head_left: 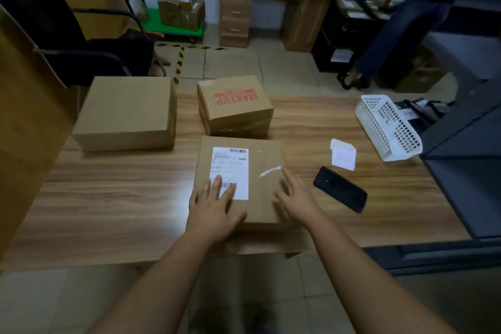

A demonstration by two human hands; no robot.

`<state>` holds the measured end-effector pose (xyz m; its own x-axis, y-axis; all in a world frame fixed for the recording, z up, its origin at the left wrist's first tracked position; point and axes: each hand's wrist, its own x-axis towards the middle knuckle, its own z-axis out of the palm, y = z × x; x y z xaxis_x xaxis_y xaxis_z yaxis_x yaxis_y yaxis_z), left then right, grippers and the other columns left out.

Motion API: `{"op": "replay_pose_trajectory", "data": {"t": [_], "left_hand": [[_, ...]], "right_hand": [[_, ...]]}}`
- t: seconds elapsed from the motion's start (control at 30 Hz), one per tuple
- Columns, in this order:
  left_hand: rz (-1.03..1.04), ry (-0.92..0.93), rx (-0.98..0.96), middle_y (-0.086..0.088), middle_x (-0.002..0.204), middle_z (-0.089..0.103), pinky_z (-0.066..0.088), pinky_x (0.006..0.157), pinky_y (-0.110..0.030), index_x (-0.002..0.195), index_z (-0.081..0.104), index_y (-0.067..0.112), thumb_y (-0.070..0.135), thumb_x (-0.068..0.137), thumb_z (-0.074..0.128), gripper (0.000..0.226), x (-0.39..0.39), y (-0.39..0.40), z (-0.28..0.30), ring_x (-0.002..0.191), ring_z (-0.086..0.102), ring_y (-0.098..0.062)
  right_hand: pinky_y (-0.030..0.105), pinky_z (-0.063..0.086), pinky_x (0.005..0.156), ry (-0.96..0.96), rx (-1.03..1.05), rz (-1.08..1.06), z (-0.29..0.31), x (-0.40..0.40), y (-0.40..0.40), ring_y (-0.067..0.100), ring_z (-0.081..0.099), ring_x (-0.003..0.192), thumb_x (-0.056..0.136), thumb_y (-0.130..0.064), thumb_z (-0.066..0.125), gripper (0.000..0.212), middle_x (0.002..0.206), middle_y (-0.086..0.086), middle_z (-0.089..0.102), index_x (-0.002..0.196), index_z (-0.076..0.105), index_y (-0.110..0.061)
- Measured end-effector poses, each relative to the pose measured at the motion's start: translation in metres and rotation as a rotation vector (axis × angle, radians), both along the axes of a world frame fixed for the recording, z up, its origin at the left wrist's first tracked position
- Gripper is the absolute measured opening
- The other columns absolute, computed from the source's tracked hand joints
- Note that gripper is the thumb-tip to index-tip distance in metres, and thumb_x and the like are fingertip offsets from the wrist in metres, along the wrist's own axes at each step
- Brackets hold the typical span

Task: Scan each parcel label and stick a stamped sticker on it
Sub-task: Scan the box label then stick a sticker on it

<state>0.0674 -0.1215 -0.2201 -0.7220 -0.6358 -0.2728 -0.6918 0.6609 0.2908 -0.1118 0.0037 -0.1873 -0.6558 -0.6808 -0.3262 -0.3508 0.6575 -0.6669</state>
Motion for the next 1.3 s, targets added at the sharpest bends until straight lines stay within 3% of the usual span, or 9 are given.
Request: {"op": "replay_pose_trajectory", "data": {"t": [0.1,0.23,0.4,0.5,0.6,0.73,1.07,1.2,1.3], "left_hand": [[0.022,-0.023,-0.064,0.002,0.165,-0.011,-0.003,0.120,-0.047,0.155,0.008,0.040,0.074,0.088,0.032,0.078,-0.012,0.008,-0.006,0.151,-0.010,-0.024],[0.061,-0.038,-0.055,0.002,0.164,-0.013,-0.005,0.119,-0.048,0.155,0.005,0.039,0.073,0.090,0.032,0.078,-0.034,0.009,-0.006,0.151,-0.012,-0.024],[0.103,-0.066,-0.041,0.003,0.164,-0.015,-0.007,0.120,-0.047,0.155,0.004,0.040,0.072,0.090,0.032,0.078,-0.061,0.012,-0.005,0.150,-0.015,-0.022],[0.134,-0.078,-0.047,0.003,0.164,-0.016,-0.009,0.120,-0.047,0.155,0.003,0.040,0.072,0.091,0.032,0.078,-0.066,0.017,-0.008,0.150,-0.016,-0.021],[0.173,-0.074,-0.061,0.004,0.164,-0.013,-0.007,0.120,-0.047,0.155,0.006,0.040,0.071,0.090,0.036,0.078,-0.074,0.026,-0.011,0.151,-0.014,-0.020],[0.219,-0.040,-0.067,0.005,0.165,-0.008,-0.008,0.120,-0.048,0.155,0.013,0.040,0.068,0.090,0.042,0.076,-0.092,0.044,-0.014,0.151,-0.012,-0.019],[0.251,-0.029,-0.052,0.005,0.165,0.001,0.001,0.121,-0.045,0.153,0.021,0.039,0.068,0.088,0.048,0.077,-0.105,0.051,-0.009,0.151,-0.003,-0.020],[0.279,0.037,-0.107,0.000,0.163,0.015,0.012,0.119,-0.043,0.152,0.030,0.031,0.066,0.087,0.053,0.077,-0.096,0.052,-0.004,0.150,0.010,-0.022],[0.327,0.027,-0.116,-0.003,0.161,0.021,0.015,0.118,-0.042,0.148,0.035,0.028,0.064,0.086,0.056,0.075,-0.082,0.057,0.000,0.148,0.016,-0.025]], "right_hand": [[0.036,0.016,0.119,0.098,0.119,0.134,-0.023,-0.003,0.004,0.024,0.013,0.148,0.097,-0.041,0.055,0.061,0.164,-0.005,0.006,0.153,0.031,-0.031],[0.037,0.016,0.120,0.112,0.090,0.182,-0.034,-0.026,0.000,0.024,0.012,0.150,0.098,-0.041,0.055,0.063,0.165,-0.007,-0.003,0.154,0.028,-0.030],[0.036,0.023,0.119,0.122,0.033,0.269,-0.033,-0.076,0.009,0.017,0.020,0.148,0.098,-0.042,0.055,0.061,0.164,-0.008,0.008,0.152,0.033,-0.027],[0.037,0.029,0.114,0.226,0.002,0.167,-0.040,-0.126,0.044,0.019,0.026,0.144,0.097,-0.042,0.056,0.055,0.160,-0.003,0.023,0.148,0.040,-0.028],[0.044,0.031,0.114,0.357,0.236,0.178,-0.055,-0.178,0.086,0.025,0.017,0.147,0.092,-0.051,0.056,0.066,0.161,0.005,0.017,0.151,0.030,-0.035],[0.043,0.018,0.117,0.382,0.490,0.395,-0.079,-0.198,0.117,0.026,0.008,0.149,0.094,-0.059,0.045,0.076,0.163,0.006,0.002,0.156,0.004,-0.041],[0.036,0.034,0.100,0.378,0.243,0.341,-0.056,-0.204,0.116,0.022,0.036,0.126,0.071,-0.057,0.064,0.078,0.138,0.000,0.042,0.144,0.040,-0.040],[0.037,0.037,0.100,0.381,0.101,0.230,-0.013,-0.204,0.105,0.024,0.042,0.122,0.069,-0.050,0.070,0.074,0.134,0.001,0.046,0.139,0.047,-0.039],[0.039,0.043,0.100,0.341,0.087,0.318,0.030,-0.195,0.090,0.021,0.039,0.123,0.072,-0.050,0.069,0.072,0.133,-0.003,0.045,0.140,0.046,-0.042]]}}
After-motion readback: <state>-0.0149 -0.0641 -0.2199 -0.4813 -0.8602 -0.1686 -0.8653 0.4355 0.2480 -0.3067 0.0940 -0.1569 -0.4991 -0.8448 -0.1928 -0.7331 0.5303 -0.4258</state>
